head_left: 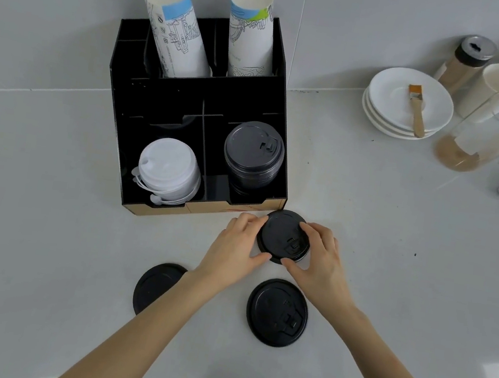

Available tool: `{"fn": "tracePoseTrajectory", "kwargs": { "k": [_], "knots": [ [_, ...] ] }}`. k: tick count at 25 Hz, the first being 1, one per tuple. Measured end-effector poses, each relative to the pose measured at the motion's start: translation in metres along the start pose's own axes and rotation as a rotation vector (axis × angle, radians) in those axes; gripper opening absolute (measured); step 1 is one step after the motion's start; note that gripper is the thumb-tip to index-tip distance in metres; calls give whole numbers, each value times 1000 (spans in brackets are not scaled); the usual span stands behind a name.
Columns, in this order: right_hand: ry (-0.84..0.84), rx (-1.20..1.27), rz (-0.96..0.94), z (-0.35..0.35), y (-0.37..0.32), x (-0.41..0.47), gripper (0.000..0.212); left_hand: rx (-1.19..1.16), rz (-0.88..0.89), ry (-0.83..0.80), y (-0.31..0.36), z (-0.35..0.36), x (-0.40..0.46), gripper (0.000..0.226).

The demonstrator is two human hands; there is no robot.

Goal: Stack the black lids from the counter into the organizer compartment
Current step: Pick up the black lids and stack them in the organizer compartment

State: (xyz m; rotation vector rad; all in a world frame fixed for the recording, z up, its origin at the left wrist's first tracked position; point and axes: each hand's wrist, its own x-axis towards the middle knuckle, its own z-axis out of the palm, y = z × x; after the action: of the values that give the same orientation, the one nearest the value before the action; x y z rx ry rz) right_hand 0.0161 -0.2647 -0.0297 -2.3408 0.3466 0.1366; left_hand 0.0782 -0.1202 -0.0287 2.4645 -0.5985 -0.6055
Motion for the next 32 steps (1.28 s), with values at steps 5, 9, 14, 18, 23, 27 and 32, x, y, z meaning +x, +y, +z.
{"fn": "tracePoseTrajectory", "kwargs": {
  "k": [5, 9, 14, 18, 23, 27, 32],
  "knots": [
    [0, 49, -28, -7, -4, -6, 63, -62, 2, 5, -2, -2, -8, 63],
    [-14, 82, -77, -16, -13, -12, 61, -148, 5, 40, -2, -10, -20, 64],
    [-22, 134, -149, -28, -34, -20, 60, -246, 63, 165, 4, -27, -41, 61],
    [3, 151, -204, -37, -53, -20, 60, -287, 80, 270, 4, -41, -49, 60],
    [13, 153, -263, -48, -74, -6, 59, -310, 102, 396, 6, -62, -48, 60],
    [42, 149, -306, -59, -87, 13, 58, -300, 113, 456, 10, -82, -35, 60],
    [43, 60, -364, -67, -98, 52, 56, -291, 67, 512, 14, -97, -4, 60]
  ]
}}
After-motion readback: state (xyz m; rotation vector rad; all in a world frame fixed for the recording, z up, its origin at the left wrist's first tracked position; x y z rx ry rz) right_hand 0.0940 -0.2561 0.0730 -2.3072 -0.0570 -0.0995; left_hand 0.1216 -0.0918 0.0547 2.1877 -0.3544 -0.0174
